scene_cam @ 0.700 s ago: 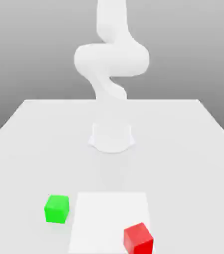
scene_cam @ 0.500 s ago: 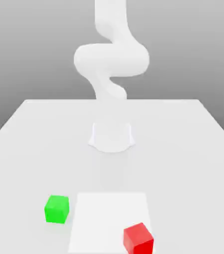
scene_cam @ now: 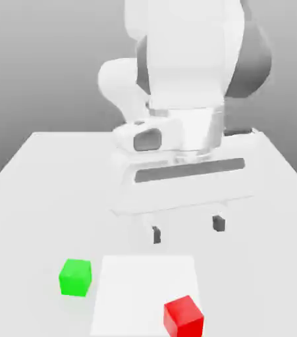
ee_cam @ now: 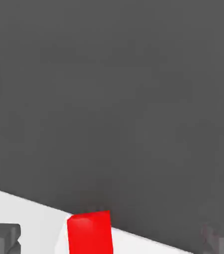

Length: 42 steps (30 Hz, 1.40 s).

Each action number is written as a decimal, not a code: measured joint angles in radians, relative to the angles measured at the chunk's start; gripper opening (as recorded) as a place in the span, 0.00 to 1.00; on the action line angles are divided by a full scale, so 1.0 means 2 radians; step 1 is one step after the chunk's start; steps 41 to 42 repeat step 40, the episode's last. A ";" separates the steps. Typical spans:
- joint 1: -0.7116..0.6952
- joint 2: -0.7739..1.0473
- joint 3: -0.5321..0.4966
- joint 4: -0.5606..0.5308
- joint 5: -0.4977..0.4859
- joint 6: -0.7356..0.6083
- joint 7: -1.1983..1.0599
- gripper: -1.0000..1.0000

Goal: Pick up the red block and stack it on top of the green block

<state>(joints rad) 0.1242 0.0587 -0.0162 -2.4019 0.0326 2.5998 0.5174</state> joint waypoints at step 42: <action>-0.157 0.043 -0.074 -0.151 0.025 0.122 -0.198 1.00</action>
